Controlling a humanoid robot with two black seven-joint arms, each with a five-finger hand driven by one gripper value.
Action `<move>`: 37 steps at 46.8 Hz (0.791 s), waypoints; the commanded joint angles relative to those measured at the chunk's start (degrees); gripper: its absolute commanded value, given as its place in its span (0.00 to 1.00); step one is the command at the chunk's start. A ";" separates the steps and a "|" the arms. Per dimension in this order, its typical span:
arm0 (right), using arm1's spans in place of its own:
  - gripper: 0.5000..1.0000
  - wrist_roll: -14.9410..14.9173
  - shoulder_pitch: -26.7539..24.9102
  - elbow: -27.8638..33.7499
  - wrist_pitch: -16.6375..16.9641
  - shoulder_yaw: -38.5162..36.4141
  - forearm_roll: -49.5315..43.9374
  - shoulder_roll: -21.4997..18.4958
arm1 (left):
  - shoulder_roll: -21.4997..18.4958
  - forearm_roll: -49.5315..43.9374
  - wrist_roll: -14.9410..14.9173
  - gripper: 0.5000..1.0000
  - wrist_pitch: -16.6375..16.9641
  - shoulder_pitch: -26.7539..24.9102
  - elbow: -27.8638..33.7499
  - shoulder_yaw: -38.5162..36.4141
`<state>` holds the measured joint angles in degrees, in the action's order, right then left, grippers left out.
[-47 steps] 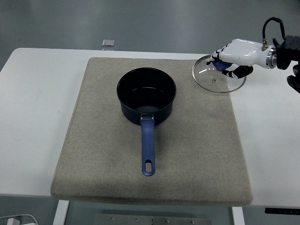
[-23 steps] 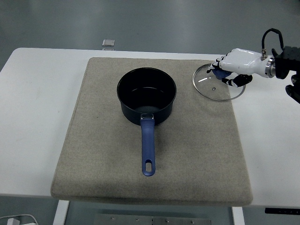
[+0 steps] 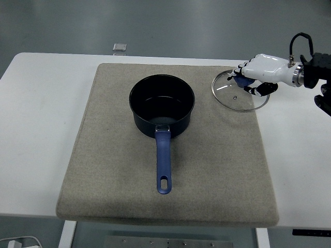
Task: Lift the pot lid and place it to the right of the pot.
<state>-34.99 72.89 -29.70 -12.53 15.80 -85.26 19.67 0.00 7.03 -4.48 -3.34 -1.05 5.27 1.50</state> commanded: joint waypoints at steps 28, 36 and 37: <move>0.00 -0.01 -1.70 0.08 -0.92 -0.33 0.00 -0.07 | 0.00 0.01 0.00 1.00 0.00 0.00 0.00 0.08; 0.00 -0.01 -1.79 0.08 -0.92 -0.07 0.00 -0.33 | 0.00 0.01 0.00 1.00 0.00 0.00 0.00 -0.01; 0.00 -0.01 -1.79 0.08 -0.83 -0.07 0.00 -0.33 | 0.00 0.01 0.00 1.00 0.00 0.00 0.00 -0.01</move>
<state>-35.00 71.14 -29.61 -13.42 15.65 -85.19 19.46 0.00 7.03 -4.48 -3.34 -1.05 5.27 1.53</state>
